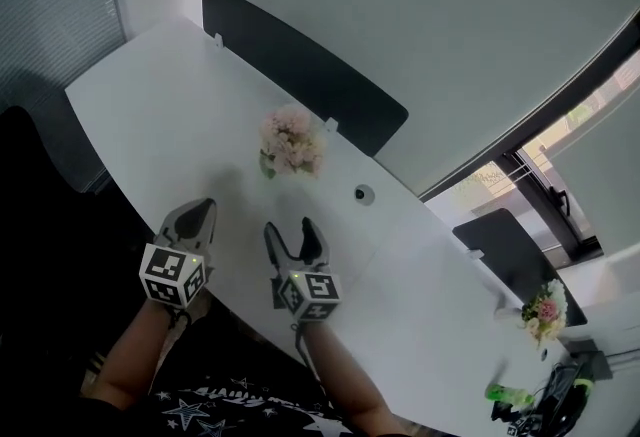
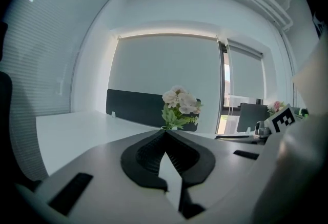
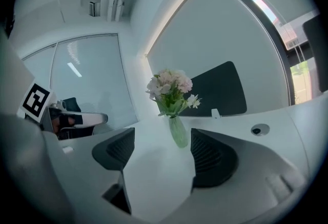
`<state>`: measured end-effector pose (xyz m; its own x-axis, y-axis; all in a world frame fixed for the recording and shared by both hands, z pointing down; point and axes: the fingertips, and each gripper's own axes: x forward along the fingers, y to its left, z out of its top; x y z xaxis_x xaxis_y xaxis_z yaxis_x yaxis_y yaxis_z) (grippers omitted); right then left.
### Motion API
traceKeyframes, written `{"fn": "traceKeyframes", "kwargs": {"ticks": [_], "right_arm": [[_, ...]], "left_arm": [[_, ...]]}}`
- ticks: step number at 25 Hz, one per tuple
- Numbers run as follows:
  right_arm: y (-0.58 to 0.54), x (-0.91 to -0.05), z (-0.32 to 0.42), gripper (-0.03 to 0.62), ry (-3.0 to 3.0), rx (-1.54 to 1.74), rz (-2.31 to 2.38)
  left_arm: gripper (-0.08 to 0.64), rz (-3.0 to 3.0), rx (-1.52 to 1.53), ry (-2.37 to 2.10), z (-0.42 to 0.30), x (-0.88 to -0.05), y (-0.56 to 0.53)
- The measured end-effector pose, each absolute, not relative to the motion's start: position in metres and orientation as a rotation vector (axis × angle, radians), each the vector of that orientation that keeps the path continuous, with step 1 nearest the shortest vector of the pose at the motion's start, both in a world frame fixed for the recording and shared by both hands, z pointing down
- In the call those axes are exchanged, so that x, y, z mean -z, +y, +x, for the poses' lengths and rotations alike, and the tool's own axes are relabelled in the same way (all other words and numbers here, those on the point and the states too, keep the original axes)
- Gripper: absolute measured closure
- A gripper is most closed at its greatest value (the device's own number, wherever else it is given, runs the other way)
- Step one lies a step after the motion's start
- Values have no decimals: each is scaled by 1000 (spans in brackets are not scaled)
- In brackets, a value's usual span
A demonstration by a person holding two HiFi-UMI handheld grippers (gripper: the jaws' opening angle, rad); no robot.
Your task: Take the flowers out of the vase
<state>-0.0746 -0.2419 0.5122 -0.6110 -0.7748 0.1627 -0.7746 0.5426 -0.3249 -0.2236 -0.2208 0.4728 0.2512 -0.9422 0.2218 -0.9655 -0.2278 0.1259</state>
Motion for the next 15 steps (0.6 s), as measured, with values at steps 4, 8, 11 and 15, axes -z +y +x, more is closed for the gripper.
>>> {"fn": "traceKeyframes", "kwargs": {"ticks": [4,8,11,15], "right_arm": [[-265,-519,-88,281,2759,525,-1441],[-287,-526,-106,281,2766,487,-1472],[-305,-530,-115,281,2757,442,-1508],[-324,-531,-125,282,2730,390,-1566]], "left_arm": [[552,2325,-171,-1746,-234,-477,-245],[552,2363,-175,-1697,-243,-483,-268],[552,2399,-185,-1674,-250,-485,-284],[552,2426,-176,-1635,-258,-487,-303]]}}
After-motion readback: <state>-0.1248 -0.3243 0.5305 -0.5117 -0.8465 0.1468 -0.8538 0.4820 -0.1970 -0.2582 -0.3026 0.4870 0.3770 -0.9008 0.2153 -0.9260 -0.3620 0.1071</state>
